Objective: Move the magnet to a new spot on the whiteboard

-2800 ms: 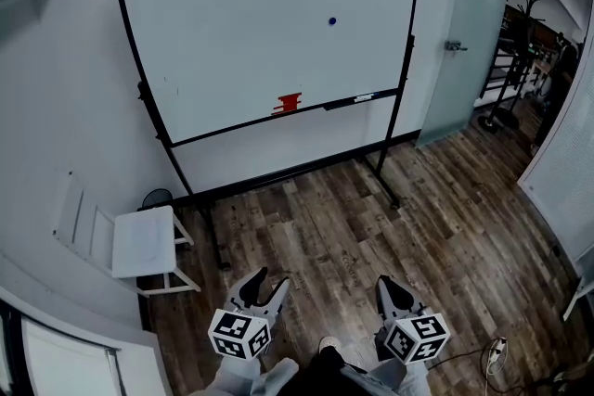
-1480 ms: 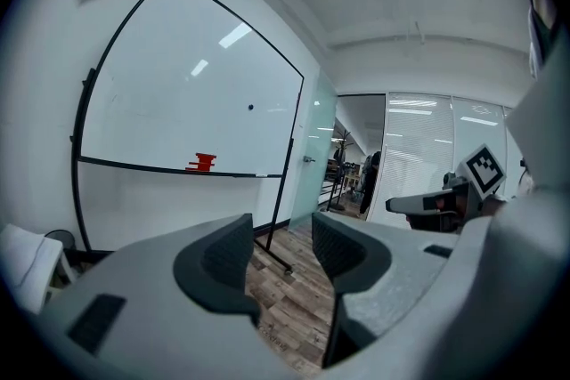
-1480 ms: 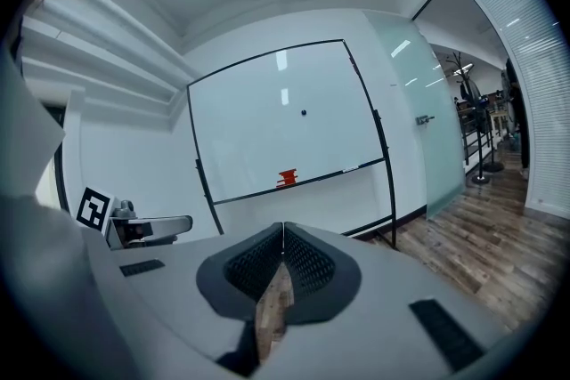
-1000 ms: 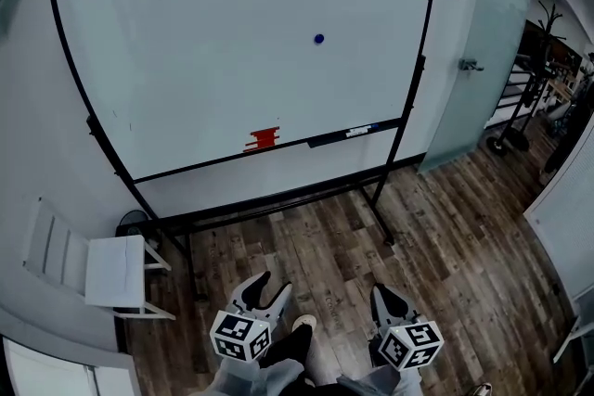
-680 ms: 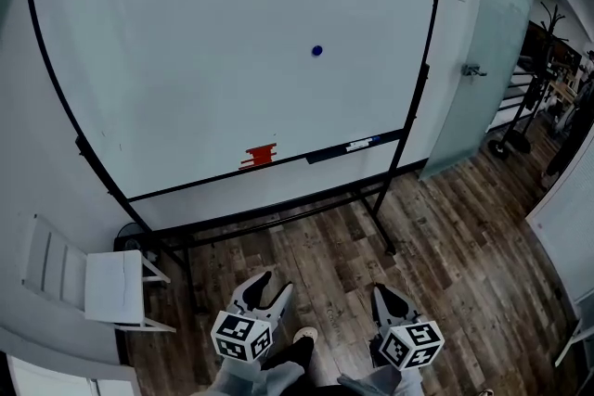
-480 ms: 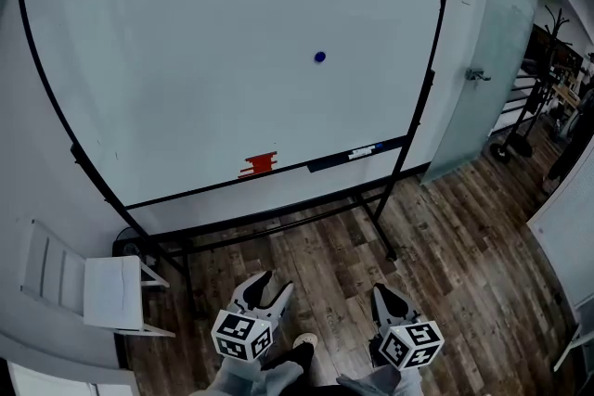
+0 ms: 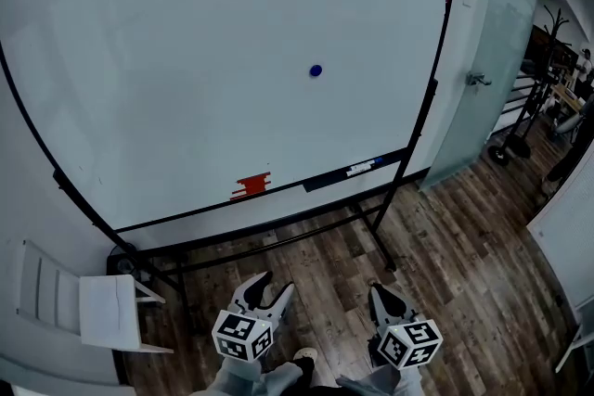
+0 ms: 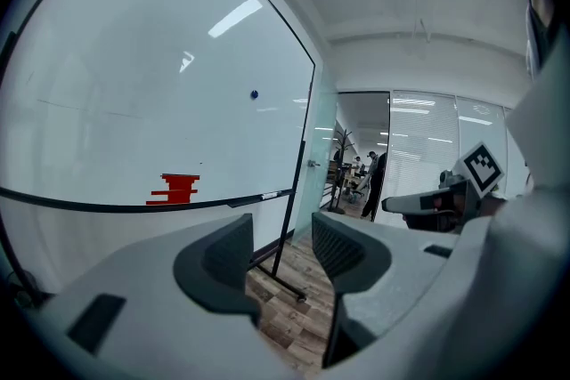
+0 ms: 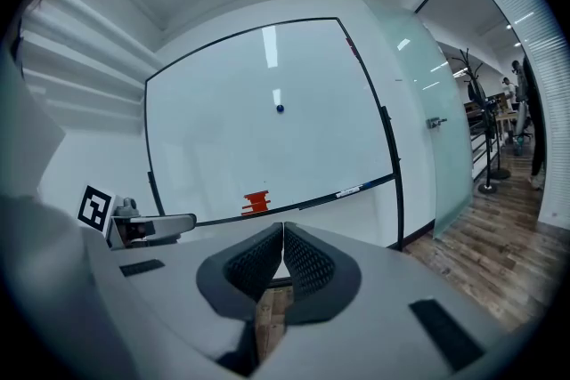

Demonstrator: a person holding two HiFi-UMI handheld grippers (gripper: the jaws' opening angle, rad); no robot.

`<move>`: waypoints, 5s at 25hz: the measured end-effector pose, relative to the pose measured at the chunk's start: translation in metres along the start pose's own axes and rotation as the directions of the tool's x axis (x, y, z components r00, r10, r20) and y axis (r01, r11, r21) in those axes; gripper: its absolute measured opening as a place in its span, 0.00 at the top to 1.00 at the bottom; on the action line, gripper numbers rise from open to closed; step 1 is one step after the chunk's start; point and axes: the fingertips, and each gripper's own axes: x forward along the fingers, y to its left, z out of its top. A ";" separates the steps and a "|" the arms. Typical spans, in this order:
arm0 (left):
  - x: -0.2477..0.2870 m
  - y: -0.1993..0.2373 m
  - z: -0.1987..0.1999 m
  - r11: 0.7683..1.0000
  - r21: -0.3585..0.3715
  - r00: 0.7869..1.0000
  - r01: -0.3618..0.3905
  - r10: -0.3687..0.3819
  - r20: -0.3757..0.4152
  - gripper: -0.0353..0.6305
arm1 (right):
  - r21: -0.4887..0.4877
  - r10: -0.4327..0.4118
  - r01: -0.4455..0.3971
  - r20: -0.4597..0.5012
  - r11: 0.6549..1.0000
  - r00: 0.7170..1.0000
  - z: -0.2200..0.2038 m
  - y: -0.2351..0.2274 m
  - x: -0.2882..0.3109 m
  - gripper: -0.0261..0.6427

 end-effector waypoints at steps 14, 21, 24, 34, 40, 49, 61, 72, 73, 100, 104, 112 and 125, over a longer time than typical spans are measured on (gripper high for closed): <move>0.078 0.047 0.017 0.999 0.015 0.999 0.037 -0.037 0.004 0.64 | 0.001 -0.039 0.039 0.026 0.999 0.999 0.023 -0.038 0.073 0.92; 0.086 0.052 0.002 0.998 -0.007 0.998 0.056 -0.056 -0.036 0.64 | 0.028 -0.068 0.068 0.000 0.997 0.998 0.008 -0.043 0.079 0.92; 0.083 0.052 -0.009 0.998 -0.024 0.997 0.054 -0.056 -0.055 0.64 | 0.039 -0.084 0.085 -0.016 0.996 0.996 -0.002 -0.044 0.074 0.92; 0.094 0.046 -0.022 0.998 -0.039 0.994 0.058 -0.061 -0.086 0.64 | 0.056 -0.096 0.099 -0.044 0.994 0.994 -0.013 -0.055 0.072 0.92; 0.127 0.047 -0.008 0.999 -0.030 0.998 0.033 -0.035 -0.060 0.64 | 0.042 -0.068 0.070 -0.042 0.997 0.997 0.005 -0.080 0.093 0.92; 0.186 0.062 0.048 0.999 0.014 0.999 -0.043 0.043 0.017 0.64 | -0.030 0.053 -0.053 -0.024 0.998 0.998 0.063 -0.110 0.158 0.92; 0.251 0.074 0.154 0.969 0.190 0.977 -0.157 0.124 0.173 0.64 | -0.201 0.223 -0.203 0.079 0.958 0.972 0.171 -0.128 0.225 0.92; 0.276 0.082 0.267 0.873 0.332 0.905 -0.358 0.237 0.354 0.64 | -0.351 0.298 -0.212 0.212 0.912 0.931 0.272 -0.123 0.243 0.92; 0.277 0.082 0.274 0.866 0.335 0.898 -0.370 0.242 0.366 0.64 | -0.360 0.302 -0.210 0.224 0.909 0.927 0.281 -0.122 0.245 0.92; 0.294 0.093 0.352 0.672 0.335 0.707 -0.661 0.407 0.578 0.76 | -0.319 0.316 -0.227 0.266 0.920 0.910 0.322 -0.147 0.289 0.92; 0.295 0.092 0.352 0.670 0.336 0.707 -0.662 0.411 0.575 0.78 | -0.314 0.309 -0.222 0.264 0.923 0.914 0.320 -0.153 0.291 0.92; 0.297 0.092 0.351 0.684 0.338 0.722 -0.647 0.405 0.561 0.78 | -0.306 0.312 -0.230 0.255 0.924 0.915 0.313 -0.152 0.292 0.92; 0.286 0.074 0.344 0.693 0.361 0.741 -0.624 0.378 0.555 0.79 | -0.292 0.292 -0.215 0.251 0.932 0.923 0.304 -0.158 0.280 0.92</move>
